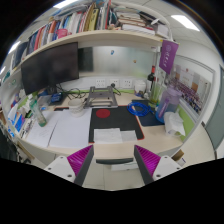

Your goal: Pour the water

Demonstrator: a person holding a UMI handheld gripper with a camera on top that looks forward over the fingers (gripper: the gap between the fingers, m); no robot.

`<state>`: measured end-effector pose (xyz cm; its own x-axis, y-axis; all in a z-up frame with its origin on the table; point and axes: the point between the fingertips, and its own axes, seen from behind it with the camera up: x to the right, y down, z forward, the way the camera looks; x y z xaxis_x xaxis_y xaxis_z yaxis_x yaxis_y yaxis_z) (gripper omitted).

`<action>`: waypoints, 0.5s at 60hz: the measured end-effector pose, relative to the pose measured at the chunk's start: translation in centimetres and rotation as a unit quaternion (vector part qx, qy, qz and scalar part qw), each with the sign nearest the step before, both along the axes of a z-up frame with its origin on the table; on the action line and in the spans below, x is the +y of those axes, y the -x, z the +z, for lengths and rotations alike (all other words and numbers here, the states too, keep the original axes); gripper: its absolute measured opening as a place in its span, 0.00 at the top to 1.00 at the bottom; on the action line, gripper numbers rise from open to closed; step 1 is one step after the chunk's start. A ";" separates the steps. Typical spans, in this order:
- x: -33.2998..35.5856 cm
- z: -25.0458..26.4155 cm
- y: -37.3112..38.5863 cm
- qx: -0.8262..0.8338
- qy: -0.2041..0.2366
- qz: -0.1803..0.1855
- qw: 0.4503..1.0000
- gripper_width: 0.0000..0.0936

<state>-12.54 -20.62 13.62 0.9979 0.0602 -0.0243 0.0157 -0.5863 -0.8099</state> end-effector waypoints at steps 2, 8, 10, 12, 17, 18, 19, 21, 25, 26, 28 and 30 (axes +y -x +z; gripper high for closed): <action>-0.1 0.5 1.1 -0.003 0.000 0.000 1.000 0.10; 0.2 0.0 3.4 -0.012 0.006 0.013 1.000 0.10; 0.2 -0.9 3.8 -0.008 0.010 0.022 1.000 0.10; 0.2 -1.3 5.2 -0.006 0.014 0.027 1.000 0.10; 0.2 -2.3 9.5 0.001 0.018 0.048 0.999 0.10; 0.1 -2.4 10.5 0.002 0.018 0.053 0.998 0.09; 0.2 -2.6 11.5 0.003 0.018 0.058 0.998 0.10; 0.3 -2.9 13.8 0.005 0.015 0.069 0.997 0.09; 0.6 -3.5 18.9 0.010 0.008 0.093 0.996 0.10; 0.8 -3.6 20.4 0.012 0.005 0.098 0.995 0.09; 1.1 -3.6 23.5 0.020 -0.002 0.110 0.994 0.10; 1.5 -3.7 26.5 0.026 -0.009 0.122 0.992 0.09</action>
<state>-39.03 -19.13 9.93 0.9511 0.3002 -0.0723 0.1127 -0.5556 -0.8238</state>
